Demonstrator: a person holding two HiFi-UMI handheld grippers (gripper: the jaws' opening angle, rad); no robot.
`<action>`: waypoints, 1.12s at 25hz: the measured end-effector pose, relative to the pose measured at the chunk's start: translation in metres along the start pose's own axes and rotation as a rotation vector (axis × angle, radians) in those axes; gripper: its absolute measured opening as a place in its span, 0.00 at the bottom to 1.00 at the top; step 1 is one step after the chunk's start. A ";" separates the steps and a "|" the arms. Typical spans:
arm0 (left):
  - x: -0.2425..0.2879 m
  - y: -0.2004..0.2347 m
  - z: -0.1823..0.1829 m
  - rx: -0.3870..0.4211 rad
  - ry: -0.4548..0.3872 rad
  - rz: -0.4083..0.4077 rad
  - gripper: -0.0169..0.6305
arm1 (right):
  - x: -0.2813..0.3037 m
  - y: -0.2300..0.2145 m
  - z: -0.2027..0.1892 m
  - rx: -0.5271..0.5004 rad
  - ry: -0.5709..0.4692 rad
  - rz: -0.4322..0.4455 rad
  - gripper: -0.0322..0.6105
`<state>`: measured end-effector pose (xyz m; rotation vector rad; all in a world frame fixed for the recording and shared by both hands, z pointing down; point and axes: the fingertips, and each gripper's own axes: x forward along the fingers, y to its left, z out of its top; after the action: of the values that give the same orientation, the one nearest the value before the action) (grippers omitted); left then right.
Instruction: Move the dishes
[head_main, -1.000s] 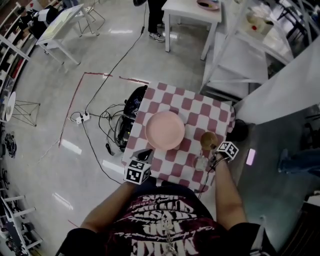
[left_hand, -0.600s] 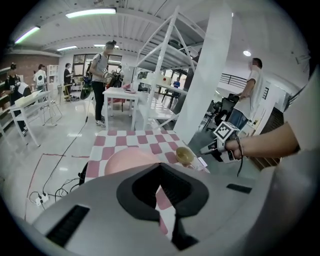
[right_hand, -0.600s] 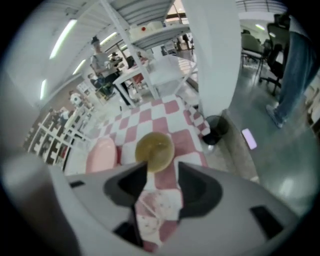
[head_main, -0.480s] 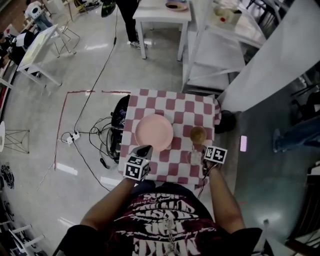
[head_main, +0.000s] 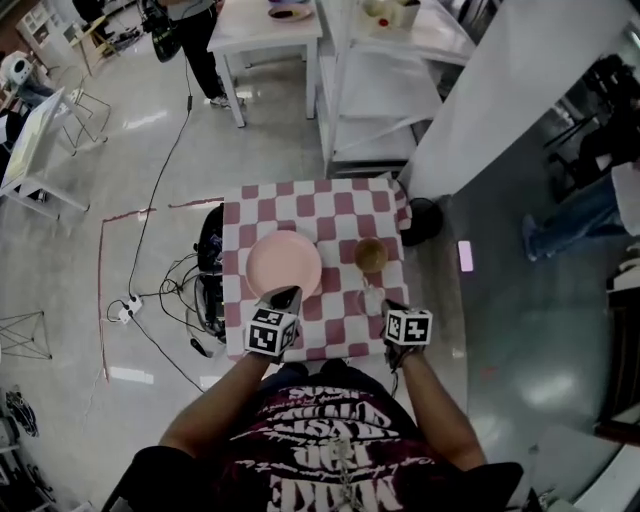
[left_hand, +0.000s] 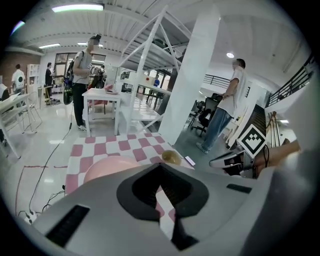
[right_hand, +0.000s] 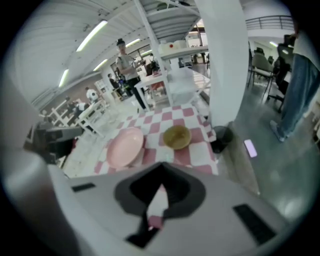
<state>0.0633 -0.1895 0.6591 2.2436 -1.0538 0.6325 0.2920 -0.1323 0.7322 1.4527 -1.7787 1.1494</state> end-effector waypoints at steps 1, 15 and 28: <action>0.001 -0.001 0.001 0.003 0.000 -0.009 0.07 | -0.003 0.006 -0.001 0.009 -0.002 0.012 0.10; 0.009 -0.015 0.039 0.061 -0.023 -0.055 0.07 | -0.037 0.032 0.018 -0.044 -0.036 0.025 0.10; 0.026 -0.020 0.032 -0.011 -0.024 0.008 0.07 | -0.008 -0.003 0.003 -0.030 0.016 0.023 0.10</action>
<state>0.0994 -0.2144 0.6463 2.2434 -1.0762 0.6032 0.2972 -0.1315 0.7252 1.4047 -1.7984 1.1379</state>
